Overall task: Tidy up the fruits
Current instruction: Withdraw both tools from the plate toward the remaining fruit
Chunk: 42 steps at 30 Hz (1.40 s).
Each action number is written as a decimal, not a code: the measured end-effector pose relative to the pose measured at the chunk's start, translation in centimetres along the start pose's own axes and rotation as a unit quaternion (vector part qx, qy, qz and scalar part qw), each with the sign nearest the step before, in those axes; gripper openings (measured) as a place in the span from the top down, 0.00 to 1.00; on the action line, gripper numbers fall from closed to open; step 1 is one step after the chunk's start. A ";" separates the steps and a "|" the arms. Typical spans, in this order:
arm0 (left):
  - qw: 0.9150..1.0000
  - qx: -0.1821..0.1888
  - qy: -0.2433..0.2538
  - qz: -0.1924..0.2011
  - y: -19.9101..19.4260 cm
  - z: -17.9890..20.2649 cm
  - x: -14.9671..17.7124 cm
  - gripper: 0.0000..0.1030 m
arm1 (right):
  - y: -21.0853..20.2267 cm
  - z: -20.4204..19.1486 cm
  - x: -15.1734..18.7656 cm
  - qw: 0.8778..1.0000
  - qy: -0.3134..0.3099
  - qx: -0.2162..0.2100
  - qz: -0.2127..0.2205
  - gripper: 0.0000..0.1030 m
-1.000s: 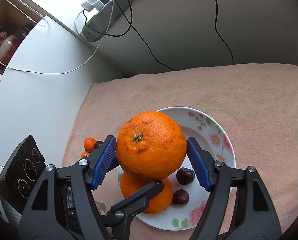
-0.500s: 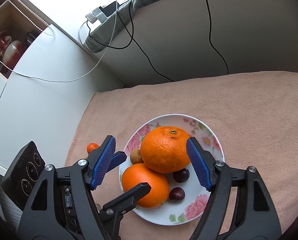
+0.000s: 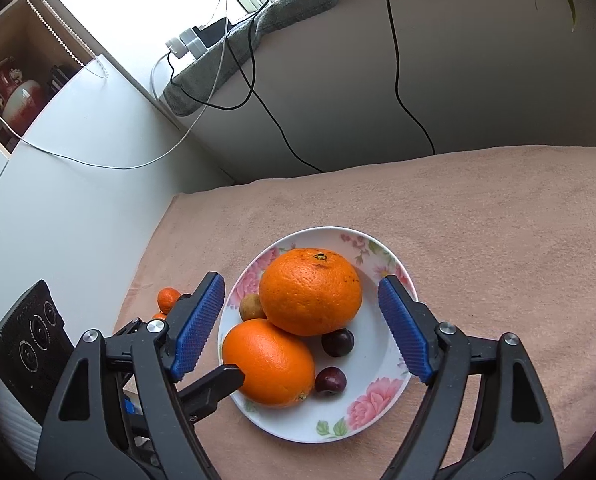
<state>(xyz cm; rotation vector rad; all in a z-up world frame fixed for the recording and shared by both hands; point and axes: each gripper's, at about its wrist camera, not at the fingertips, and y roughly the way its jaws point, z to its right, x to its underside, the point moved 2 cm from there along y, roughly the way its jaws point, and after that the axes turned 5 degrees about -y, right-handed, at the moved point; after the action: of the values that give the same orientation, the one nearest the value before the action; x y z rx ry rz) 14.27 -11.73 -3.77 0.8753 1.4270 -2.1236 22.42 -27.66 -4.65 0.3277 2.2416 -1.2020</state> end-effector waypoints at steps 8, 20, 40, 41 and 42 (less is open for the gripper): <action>1.000 -0.004 0.000 0.011 -1.6 -0.6 0.4 0.31 | -0.8 1.0 1.0 0.999 0.022 0.001 0.023 0.11; 0.999 -0.023 -0.008 0.025 -3.9 -2.3 1.5 0.31 | -1.6 -0.5 2.3 0.998 -0.013 0.037 0.049 0.00; 0.994 -0.079 -0.067 0.043 -8.9 -9.5 5.5 0.31 | -3.2 -8.0 6.3 0.986 -0.110 0.077 0.099 0.00; 0.993 -0.083 -0.072 0.041 -9.0 -10.1 5.7 0.31 | -3.1 -8.5 6.5 0.986 -0.116 0.070 0.098 0.00; 0.992 -0.087 -0.078 0.041 -9.3 -10.6 6.0 0.31 | -2.9 -9.1 6.7 0.986 -0.122 0.062 0.096 0.00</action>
<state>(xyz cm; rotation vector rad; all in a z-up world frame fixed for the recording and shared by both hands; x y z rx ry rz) 6.68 1.56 -4.85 0.6751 1.4452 -1.9280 12.33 -22.18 -2.66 0.4122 1.8844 -1.2106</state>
